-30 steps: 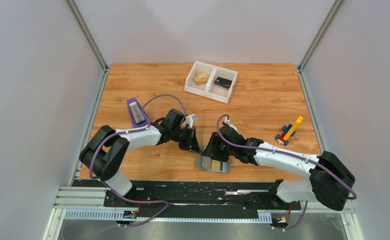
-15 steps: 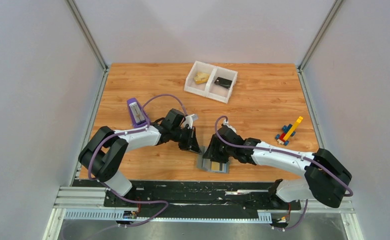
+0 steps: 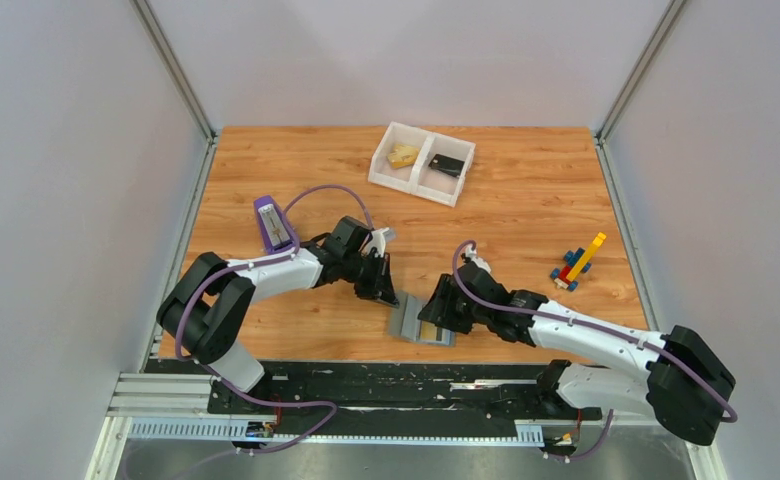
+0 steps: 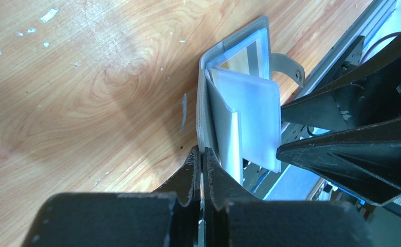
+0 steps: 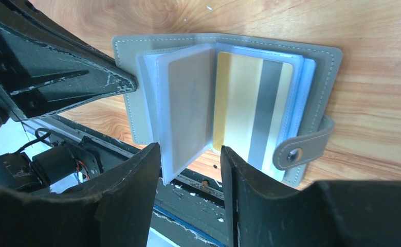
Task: Take the credit cards out of the card holder
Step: Remove the credit card from the card holder.
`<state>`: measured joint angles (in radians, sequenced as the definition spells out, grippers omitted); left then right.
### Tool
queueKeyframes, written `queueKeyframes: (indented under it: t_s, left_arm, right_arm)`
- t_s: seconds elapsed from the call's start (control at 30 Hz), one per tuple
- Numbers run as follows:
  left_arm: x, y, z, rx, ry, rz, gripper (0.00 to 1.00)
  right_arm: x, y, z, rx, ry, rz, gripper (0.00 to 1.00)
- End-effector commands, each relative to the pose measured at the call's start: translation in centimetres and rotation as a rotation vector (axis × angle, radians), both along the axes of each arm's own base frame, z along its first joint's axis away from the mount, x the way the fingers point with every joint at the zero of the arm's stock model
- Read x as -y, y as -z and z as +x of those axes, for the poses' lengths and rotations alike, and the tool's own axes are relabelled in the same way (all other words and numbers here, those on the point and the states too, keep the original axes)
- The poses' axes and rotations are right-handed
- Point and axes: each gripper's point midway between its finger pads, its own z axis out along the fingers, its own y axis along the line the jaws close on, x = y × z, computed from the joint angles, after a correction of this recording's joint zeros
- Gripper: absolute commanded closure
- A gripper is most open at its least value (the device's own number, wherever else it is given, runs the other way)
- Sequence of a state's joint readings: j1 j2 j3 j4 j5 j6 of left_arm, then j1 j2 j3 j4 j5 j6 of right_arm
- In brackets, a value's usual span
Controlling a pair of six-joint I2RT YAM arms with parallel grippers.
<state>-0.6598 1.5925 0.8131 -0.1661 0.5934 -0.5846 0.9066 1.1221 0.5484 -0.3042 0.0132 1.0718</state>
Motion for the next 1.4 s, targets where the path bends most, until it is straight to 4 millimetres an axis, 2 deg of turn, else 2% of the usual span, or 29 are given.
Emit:
queueKeyframes:
  t_s: [0.0, 0.53, 0.67, 0.73, 0.93, 1.37]
  left_arm:
    - [0.4, -0.8, 1.0, 0.053, 0.014, -0.001, 1.00]
    - [0.4, -0.6, 1.1, 0.051, 0.013, 0.010, 1.00]
    - [0.4, -0.5, 1.1, 0.051, 0.016, 0.011, 1.00]
    - [0.4, -0.5, 1.1, 0.050, 0.016, 0.013, 1.00]
    - [0.4, -0.6, 1.0, 0.051, 0.019, 0.010, 1.00]
    - [0.3, -0.6, 0.9, 0.050, 0.019, 0.010, 1.00]
  right_arm:
    - [0.8, 0.1, 0.4, 0.024, 0.029, -0.010, 0.52]
    - [0.0, 0.5, 0.8, 0.023, -0.007, -0.020, 0.48]
    - [0.2, 0.0, 0.8, 0.032, 0.002, -0.018, 0.35]
    - [0.3, -0.4, 0.9, 0.040, 0.003, -0.015, 0.32]
    - [-0.4, -2.3, 1.3, 0.066, -0.009, 0.013, 0.32]
    - [0.4, -2.9, 2.2, 0.053, 0.045, -0.075, 0.33]
